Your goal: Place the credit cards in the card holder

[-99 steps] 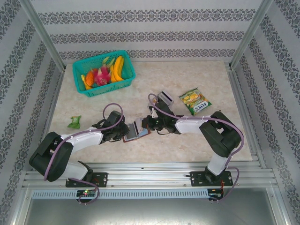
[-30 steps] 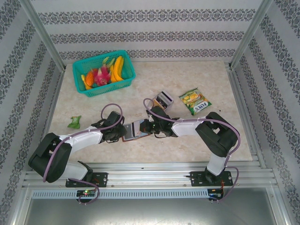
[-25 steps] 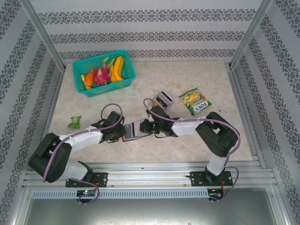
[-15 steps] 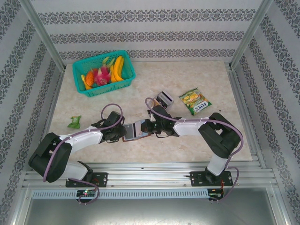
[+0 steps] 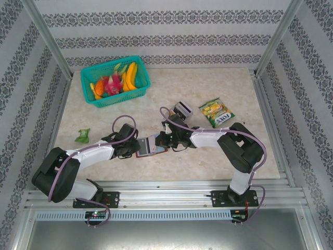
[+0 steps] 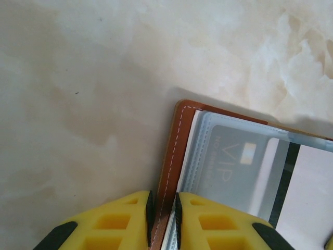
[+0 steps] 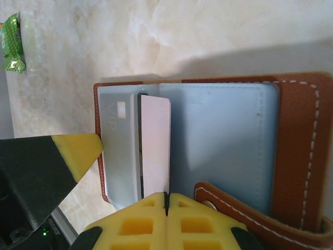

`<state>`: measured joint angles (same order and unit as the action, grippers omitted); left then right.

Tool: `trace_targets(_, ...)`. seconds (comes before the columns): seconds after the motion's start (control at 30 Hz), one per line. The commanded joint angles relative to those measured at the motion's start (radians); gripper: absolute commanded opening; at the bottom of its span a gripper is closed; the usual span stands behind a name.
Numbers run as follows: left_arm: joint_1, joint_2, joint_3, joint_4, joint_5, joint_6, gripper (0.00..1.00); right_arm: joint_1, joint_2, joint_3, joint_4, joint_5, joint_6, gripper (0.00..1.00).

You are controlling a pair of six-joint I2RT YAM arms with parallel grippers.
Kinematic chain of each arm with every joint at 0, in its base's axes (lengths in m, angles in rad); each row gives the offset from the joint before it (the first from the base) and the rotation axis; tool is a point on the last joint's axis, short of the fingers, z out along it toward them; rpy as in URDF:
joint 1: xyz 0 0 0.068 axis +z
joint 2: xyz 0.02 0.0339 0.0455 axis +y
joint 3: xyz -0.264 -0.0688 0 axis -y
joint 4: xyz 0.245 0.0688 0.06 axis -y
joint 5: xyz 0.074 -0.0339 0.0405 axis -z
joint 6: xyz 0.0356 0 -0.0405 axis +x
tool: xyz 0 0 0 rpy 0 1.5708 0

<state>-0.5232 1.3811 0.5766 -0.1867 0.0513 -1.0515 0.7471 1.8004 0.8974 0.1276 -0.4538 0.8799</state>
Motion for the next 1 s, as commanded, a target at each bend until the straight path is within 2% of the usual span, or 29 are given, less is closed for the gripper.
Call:
trace_targets(0.0,0.003,0.015,0.004,-0.002,0.013,0.008,0.22,-0.006,0.034,0.026,-0.002,-0.049,-0.003,0.0)
trace_targets(0.47,0.003,-0.002,0.003,0.009,0.019,0.013,0.22,0.052,0.12,0.136,0.002,-0.08,0.017,0.01)
trace_targets(0.67,0.003,-0.007,0.006,0.002,0.015,0.018,0.22,0.049,0.094,0.147,-0.079,-0.032,-0.033,0.04)
trace_targets(0.73,0.003,-0.007,0.006,0.002,0.016,0.018,0.22,0.043,0.085,0.154,-0.116,-0.02,-0.057,0.1)
trace_targets(0.83,0.003,-0.009,0.001,0.006,0.014,0.016,0.22,0.037,0.078,0.161,-0.144,-0.009,-0.079,0.09)
trace_targets(0.97,0.003,-0.008,0.002,0.007,0.015,0.017,0.22,0.032,0.093,0.189,-0.179,-0.002,-0.099,0.23)
